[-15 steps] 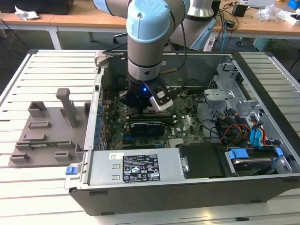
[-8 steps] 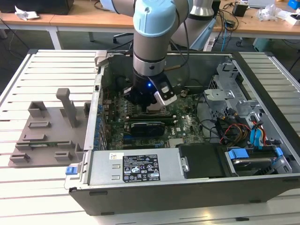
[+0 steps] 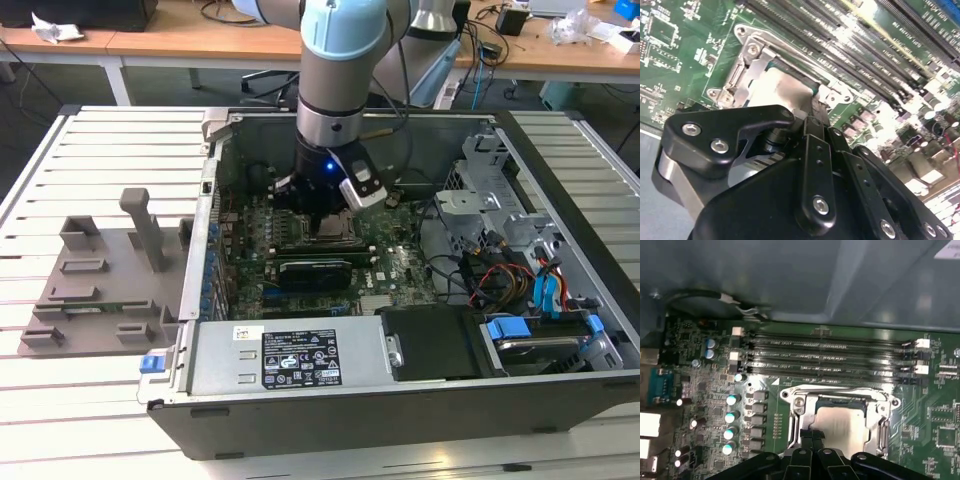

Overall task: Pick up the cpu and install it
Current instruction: 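Install the second cpu locking lever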

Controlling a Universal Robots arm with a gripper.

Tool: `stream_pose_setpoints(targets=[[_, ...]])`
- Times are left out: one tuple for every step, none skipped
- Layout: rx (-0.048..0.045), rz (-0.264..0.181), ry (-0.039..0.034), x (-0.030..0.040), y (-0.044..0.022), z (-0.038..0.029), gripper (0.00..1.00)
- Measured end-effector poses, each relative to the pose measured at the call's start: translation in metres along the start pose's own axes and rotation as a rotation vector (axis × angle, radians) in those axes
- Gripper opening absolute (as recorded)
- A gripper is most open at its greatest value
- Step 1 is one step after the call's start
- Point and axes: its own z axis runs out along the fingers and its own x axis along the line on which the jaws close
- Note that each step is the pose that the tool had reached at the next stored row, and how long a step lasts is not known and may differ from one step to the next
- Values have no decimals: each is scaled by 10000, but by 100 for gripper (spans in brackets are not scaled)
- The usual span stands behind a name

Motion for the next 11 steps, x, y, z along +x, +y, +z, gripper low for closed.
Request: stream_pose_setpoints(targets=[[90, 4, 25, -22, 32, 0, 11], [137, 7, 38, -34, 49, 0, 11], [211, 11, 58, -55, 79, 1, 11], [265, 13, 73, -70, 101, 1, 11], [360, 17, 89, -86, 133, 2, 11], [467, 22, 96, -92, 148, 2, 11], [664, 32, 111, -100, 158, 0, 11], [755, 33, 123, -113, 163, -2, 11], [767, 35, 135, -128, 164, -3, 11], [769, 35, 147, -144, 164, -4, 11], [768, 37, 165, -165, 163, -5, 11]])
